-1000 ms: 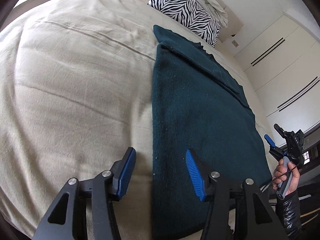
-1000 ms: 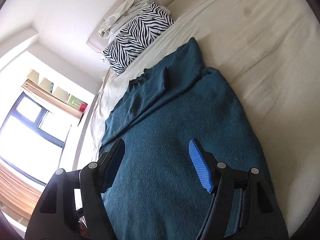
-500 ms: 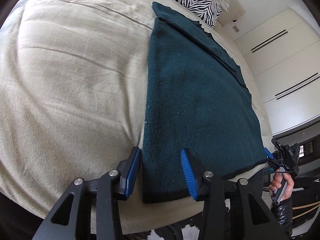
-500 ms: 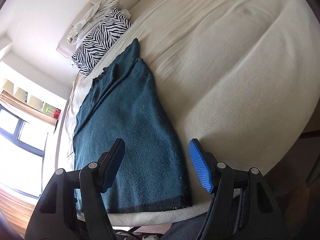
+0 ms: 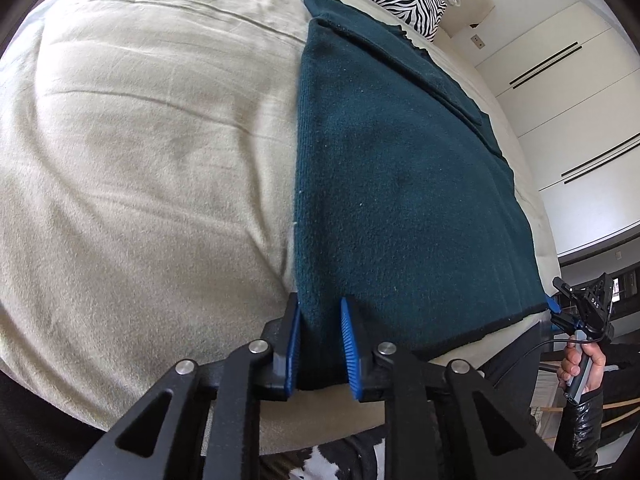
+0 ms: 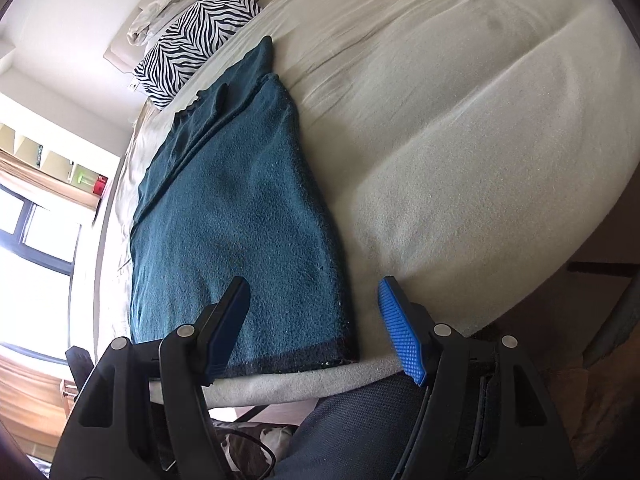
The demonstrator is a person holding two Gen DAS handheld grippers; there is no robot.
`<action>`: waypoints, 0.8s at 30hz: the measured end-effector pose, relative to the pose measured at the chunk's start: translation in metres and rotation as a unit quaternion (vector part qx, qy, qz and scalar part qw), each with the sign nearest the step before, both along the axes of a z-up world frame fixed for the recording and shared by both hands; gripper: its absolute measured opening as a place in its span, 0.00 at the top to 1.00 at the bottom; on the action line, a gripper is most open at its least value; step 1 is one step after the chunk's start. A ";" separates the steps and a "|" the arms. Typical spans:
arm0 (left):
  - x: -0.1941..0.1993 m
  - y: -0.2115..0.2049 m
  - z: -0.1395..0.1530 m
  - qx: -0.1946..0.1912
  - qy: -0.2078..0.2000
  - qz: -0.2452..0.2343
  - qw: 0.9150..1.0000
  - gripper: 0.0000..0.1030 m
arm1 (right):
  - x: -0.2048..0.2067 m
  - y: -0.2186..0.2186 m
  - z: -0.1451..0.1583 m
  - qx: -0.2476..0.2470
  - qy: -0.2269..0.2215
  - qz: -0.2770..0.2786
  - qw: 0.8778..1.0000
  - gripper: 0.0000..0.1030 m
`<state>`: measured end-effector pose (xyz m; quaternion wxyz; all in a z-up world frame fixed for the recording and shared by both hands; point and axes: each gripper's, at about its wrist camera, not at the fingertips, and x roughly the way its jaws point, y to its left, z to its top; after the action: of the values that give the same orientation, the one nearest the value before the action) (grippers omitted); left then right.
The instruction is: Fold small clothes
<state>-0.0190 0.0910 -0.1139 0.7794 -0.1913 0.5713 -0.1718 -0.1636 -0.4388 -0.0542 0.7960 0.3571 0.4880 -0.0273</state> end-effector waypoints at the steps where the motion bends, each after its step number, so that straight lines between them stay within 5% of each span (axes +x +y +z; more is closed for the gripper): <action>1: -0.001 0.002 -0.001 -0.004 0.003 0.000 1.000 0.89 | 0.003 0.001 -0.001 0.002 0.005 0.003 1.000 0.39; 10: -0.010 0.010 0.006 -0.018 -0.003 0.001 1.000 0.94 | 0.008 0.010 -0.012 0.022 0.024 0.024 0.999 0.89; 21: -0.011 0.043 0.040 -0.139 -0.036 0.036 0.989 0.94 | 0.006 0.007 0.030 0.081 -0.099 0.009 0.992 0.91; 24: -0.008 0.044 0.048 -0.175 -0.042 0.041 0.983 0.94 | 0.012 0.006 0.032 0.092 -0.103 0.002 0.990 0.91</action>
<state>-0.0269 0.1347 -0.0654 0.7638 -0.3406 0.4905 -0.2448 -0.1521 -0.4327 -0.0226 0.8060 0.4286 0.4043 0.0564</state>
